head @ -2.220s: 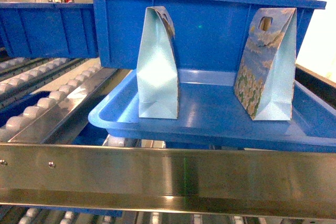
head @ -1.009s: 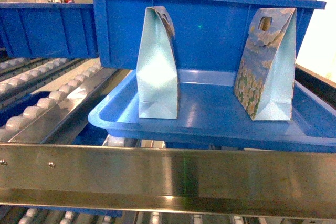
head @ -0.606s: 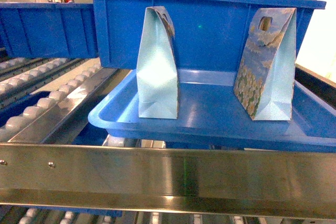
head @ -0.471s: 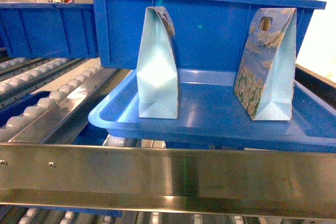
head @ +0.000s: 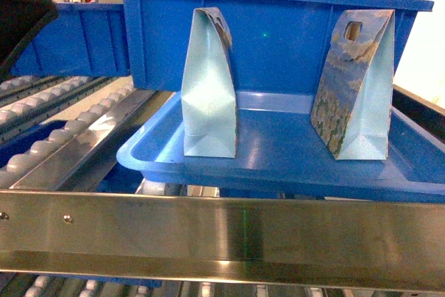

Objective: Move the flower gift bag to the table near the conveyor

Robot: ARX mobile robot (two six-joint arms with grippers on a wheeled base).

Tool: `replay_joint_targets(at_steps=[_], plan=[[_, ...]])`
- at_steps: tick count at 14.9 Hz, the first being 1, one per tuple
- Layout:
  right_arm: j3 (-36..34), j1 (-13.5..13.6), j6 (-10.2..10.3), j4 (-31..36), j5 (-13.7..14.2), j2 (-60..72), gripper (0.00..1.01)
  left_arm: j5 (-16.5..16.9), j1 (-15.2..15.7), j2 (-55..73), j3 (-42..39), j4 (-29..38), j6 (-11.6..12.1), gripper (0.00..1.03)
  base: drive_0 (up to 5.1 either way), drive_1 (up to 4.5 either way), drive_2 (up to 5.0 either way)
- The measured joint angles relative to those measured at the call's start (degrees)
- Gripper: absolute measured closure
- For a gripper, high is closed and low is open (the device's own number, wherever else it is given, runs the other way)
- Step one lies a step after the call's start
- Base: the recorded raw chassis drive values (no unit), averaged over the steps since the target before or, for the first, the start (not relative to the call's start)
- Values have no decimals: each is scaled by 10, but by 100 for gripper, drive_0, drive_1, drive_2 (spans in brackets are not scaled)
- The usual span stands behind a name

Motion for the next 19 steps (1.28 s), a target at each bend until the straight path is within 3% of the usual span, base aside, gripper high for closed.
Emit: replay_joint_targets(at_steps=[4,10,15,18,19], plan=[[49,23,6,-11,19,17,3,-25,-47,31,68,-50,-18,5,0,0,0],[92,44,10,-43,22,57,3,-42,-71,66,112,-78,-26,5,0,0,0],[195,87,7,-72,51,125,3,-54,-59,109,177,-72,-29,5,0,0,0],[205,111,5,-75,73,135,3,-53,-41,113,176,-70,-31,5,0,0,0],[204,116,2,-76,98,141,3,-52,-28,113,172,-64,-30,5,0,0,0]])
